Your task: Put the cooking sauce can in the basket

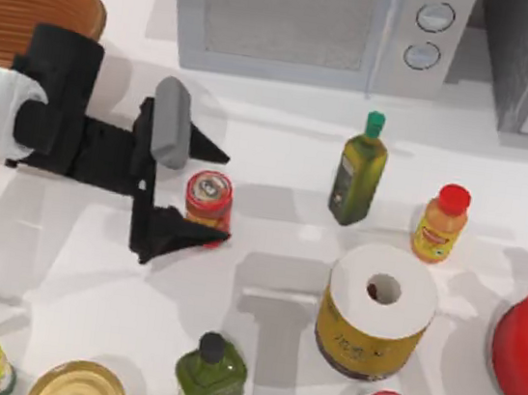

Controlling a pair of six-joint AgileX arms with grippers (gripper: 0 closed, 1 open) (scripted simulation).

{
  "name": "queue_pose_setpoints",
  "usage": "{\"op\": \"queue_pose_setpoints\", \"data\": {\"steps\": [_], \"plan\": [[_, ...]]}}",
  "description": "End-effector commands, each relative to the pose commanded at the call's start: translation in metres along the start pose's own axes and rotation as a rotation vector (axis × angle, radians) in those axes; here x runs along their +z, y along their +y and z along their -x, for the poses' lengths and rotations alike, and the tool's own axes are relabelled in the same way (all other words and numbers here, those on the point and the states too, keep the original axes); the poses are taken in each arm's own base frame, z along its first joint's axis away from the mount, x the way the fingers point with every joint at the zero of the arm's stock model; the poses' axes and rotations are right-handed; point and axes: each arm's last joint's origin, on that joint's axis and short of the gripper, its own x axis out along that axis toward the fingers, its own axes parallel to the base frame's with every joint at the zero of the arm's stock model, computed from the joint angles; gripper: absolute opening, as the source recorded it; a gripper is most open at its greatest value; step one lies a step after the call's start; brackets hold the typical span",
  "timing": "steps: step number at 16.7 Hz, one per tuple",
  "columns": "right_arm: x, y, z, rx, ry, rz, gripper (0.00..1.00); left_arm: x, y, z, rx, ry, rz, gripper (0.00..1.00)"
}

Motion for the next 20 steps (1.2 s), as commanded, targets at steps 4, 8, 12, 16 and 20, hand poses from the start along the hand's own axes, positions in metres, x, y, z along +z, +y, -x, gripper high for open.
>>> {"op": "queue_pose_setpoints", "data": {"steps": [4, 8, 12, 16, 20], "plan": [[0.0, 0.0, 0.0, 0.0, 0.0, 0.0, 1.0, -0.017, 0.003, -0.021, 0.001, 0.001, -0.001, 1.0], [0.0, 0.0, 0.0, 0.0, 0.0, 0.0, 1.0, -0.027, 0.004, -0.027, 0.001, 0.001, 0.0, 1.0], [0.0, 0.0, 0.0, 0.0, 0.0, 0.0, 1.0, -0.027, 0.004, -0.027, 0.001, 0.001, 0.0, 0.85], [0.0, 0.0, 0.0, 0.0, 0.0, 0.0, 1.0, -0.027, 0.004, -0.027, 0.001, 0.001, 0.0, 0.55], [0.0, 0.0, 0.0, 0.0, 0.0, 0.0, 1.0, -0.027, 0.004, -0.027, 0.001, 0.001, 0.0, 0.25]]}}
